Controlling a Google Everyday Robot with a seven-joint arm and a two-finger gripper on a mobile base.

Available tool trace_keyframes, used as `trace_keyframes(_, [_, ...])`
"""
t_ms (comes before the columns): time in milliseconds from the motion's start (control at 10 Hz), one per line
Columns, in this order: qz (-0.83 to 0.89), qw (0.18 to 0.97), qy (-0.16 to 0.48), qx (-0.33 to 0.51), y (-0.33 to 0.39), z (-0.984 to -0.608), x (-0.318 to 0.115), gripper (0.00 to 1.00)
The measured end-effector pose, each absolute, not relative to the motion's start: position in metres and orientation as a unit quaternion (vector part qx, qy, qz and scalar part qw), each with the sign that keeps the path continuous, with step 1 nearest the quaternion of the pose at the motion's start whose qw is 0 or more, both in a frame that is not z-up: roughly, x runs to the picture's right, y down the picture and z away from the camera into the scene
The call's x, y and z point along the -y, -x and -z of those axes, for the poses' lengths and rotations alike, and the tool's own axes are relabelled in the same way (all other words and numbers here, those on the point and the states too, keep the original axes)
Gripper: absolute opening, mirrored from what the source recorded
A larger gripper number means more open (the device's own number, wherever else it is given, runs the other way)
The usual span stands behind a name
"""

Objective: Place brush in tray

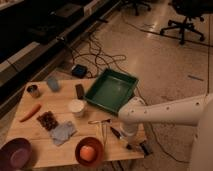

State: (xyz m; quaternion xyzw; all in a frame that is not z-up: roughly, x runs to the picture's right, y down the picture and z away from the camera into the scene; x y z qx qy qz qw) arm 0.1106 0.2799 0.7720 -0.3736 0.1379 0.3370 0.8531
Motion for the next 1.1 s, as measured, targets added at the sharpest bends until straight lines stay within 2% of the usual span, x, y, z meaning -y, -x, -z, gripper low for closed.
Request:
trace_keyframes(200, [-0.345,0.845,0.381,-0.15,-0.112,-0.7803,-0.2864,0.8])
trace_keyframes(800, [-0.345,0.842,0.382,-0.163,-0.1155,-0.7837,-0.2861,0.8])
trace_keyframes(900, [-0.346,0.84,0.383,-0.164,-0.1158,-0.7835,-0.2868,0.8])
trace_keyframes(1000, [-0.346,0.839,0.385,-0.165,-0.1149,-0.7833,-0.2865,0.75])
trace_keyframes(1100, [-0.344,0.84,0.387,-0.163,-0.1127,-0.7834,-0.2862,0.66])
